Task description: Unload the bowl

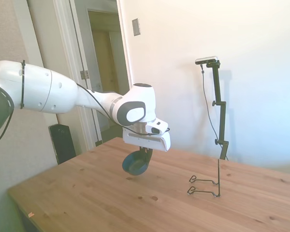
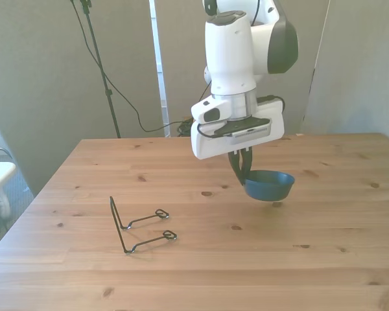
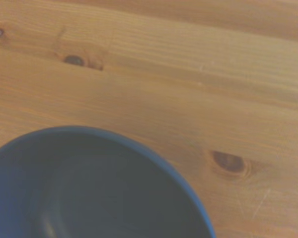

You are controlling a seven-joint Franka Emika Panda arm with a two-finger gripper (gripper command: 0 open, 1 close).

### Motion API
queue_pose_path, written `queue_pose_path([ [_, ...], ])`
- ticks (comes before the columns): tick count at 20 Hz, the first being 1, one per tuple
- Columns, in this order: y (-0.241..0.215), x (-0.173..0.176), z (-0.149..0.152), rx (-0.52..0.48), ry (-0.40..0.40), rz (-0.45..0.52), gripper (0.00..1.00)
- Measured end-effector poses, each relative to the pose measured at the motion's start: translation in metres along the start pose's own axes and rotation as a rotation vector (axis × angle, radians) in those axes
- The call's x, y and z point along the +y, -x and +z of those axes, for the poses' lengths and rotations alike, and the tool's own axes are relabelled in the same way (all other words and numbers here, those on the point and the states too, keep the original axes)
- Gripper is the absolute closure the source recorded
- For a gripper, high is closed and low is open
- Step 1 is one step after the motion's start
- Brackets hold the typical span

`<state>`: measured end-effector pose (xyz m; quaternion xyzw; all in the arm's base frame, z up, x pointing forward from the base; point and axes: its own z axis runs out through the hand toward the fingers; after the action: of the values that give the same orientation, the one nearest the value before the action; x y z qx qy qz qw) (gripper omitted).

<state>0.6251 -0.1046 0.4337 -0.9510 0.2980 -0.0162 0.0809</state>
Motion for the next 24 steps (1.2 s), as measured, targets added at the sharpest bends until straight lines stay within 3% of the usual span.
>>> queue_pose_path([
  [6, -0.035, 0.022, 0.027, -0.093, 0.060, 0.092, 1.00],
  [10, -0.060, 0.031, 0.042, -0.141, 0.053, 0.127, 1.00],
  [11, -0.064, 0.032, 0.045, -0.146, 0.055, 0.130, 0.00],
  [24, -0.079, 0.027, 0.039, -0.127, 0.058, 0.121, 0.00],
])
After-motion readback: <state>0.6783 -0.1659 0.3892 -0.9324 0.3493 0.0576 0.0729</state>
